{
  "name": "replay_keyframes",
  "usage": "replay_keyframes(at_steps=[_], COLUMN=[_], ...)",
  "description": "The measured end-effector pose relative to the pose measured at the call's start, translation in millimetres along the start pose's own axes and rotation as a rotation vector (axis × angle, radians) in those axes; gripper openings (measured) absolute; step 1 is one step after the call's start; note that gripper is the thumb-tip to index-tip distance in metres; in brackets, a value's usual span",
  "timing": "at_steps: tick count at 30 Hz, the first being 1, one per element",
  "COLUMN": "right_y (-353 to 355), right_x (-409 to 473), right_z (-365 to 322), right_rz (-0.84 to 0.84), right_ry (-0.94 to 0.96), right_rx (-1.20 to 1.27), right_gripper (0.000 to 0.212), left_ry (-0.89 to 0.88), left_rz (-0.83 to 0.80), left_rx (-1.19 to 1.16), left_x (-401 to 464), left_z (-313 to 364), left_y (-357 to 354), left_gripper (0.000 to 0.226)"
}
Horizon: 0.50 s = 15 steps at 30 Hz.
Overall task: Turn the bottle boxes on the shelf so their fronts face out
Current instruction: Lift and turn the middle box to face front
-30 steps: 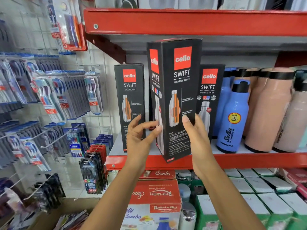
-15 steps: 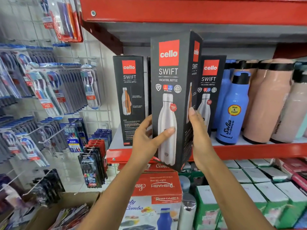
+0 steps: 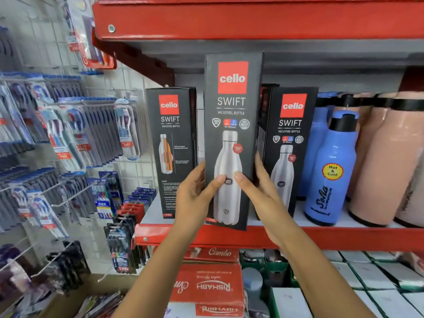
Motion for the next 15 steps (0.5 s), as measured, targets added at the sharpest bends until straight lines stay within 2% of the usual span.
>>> replay_keyframes(at_steps=[6,15], right_y=[7.3,10.0], right_x=[17.8,26.4], right_z=[23.6,47.9], right_rz=[0.054,0.157], right_ry=[0.019,0.024], right_rx=[-0.067,-0.178], right_gripper=[0.064,0.060], left_ry=[0.014,0.044], left_rz=[0.033,0.055], left_rx=[0.104,0.167], left_x=[15.5,12.3], left_z=[-32.4,-54.7], left_y=[3.4,1.9], left_gripper=[0.056,0.053])
Point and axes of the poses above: each hand's wrist, its own x-axis towards the middle knuckle, its own y-axis out of the back of the hand, z = x × y, the point moved 5 cm from there along x, towards the middle knuckle, and after that the axes turned 1 degree about x, right-handed, at the moved point
